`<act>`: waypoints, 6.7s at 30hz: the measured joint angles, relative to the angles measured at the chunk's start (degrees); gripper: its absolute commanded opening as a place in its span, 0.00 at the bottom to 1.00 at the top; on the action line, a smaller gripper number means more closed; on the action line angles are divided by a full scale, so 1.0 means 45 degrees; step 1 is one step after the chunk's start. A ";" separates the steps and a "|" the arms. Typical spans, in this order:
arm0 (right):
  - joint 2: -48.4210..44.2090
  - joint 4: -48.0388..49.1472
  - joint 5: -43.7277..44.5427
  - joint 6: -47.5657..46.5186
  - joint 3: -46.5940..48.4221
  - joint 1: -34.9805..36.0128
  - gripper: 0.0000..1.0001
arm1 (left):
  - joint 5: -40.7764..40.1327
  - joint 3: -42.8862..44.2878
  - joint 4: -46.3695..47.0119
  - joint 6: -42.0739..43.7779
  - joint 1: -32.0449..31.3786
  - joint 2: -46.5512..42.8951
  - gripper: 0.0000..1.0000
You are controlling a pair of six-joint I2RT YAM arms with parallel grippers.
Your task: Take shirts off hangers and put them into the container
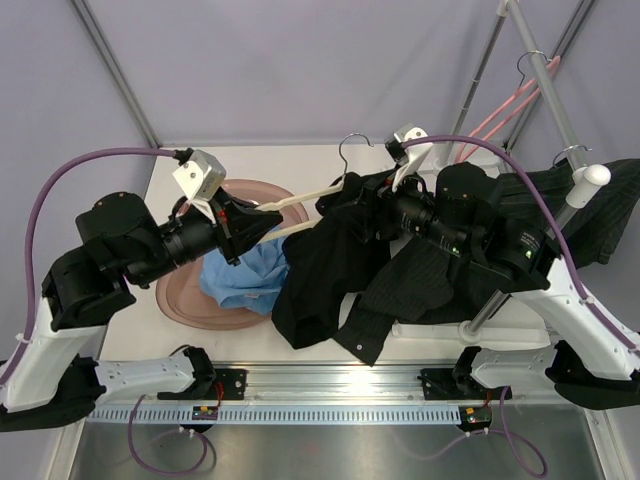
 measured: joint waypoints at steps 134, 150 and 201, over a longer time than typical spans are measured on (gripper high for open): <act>-0.3468 -0.2147 0.5246 0.4765 -0.8519 0.4138 0.00 | 0.4104 0.8952 1.2230 0.0049 0.2686 1.6252 0.49; -0.2759 -0.0903 0.4779 0.3211 -0.7004 0.4167 0.00 | 0.0321 0.1443 0.5202 0.0743 0.3793 0.3905 0.52; 0.2686 -0.2322 0.2181 0.0019 0.3526 0.2929 0.00 | 0.4605 -0.4668 0.3283 -0.0617 0.2909 -0.3201 0.49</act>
